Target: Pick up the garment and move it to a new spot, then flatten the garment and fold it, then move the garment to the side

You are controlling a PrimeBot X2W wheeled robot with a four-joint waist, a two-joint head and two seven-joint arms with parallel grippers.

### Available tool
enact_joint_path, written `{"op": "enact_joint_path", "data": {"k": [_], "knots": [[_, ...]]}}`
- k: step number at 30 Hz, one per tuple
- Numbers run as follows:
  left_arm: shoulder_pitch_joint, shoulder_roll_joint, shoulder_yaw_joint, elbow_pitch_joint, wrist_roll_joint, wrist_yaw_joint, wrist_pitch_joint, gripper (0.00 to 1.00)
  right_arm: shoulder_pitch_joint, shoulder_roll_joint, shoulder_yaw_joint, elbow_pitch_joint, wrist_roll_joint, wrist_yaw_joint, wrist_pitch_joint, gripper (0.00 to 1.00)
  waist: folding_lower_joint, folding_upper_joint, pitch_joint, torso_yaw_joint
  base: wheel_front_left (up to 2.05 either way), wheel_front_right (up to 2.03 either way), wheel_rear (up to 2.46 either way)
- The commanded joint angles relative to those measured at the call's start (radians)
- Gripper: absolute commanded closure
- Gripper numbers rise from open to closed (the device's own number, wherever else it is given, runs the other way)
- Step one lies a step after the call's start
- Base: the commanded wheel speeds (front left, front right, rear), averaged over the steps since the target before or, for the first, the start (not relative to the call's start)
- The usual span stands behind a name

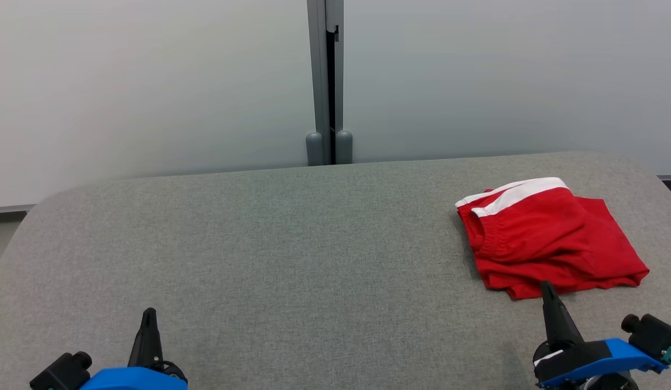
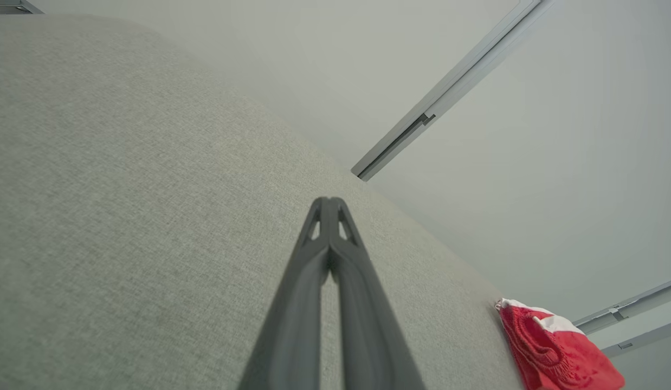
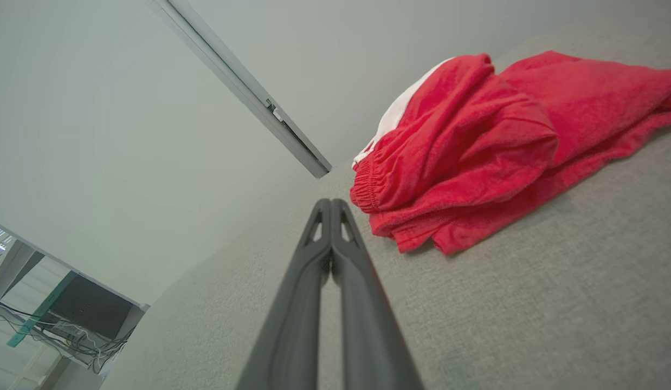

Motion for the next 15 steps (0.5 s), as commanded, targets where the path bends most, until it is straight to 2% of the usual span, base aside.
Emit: {"op": "enact_joint_path", "data": {"k": [1, 15], "knots": [[-0.036, 0.004, 0.009, -0.019, -0.032, -0.001, 0.007, 1.00, -0.027, 0.000, -0.007, -0.019, 0.034, 0.000, 0.007, 1.00, 0.0000, -0.0001, 0.001, 0.000, 0.00, 0.00, 0.00], [-0.055, -0.001, 0.024, -0.040, -0.206, -0.001, 0.056, 1.00, -0.034, 0.003, -0.026, -0.036, 0.215, 0.000, 0.055, 1.00, 0.0000, -0.0001, 0.011, 0.004, 0.00, 0.00, 0.00]]}}
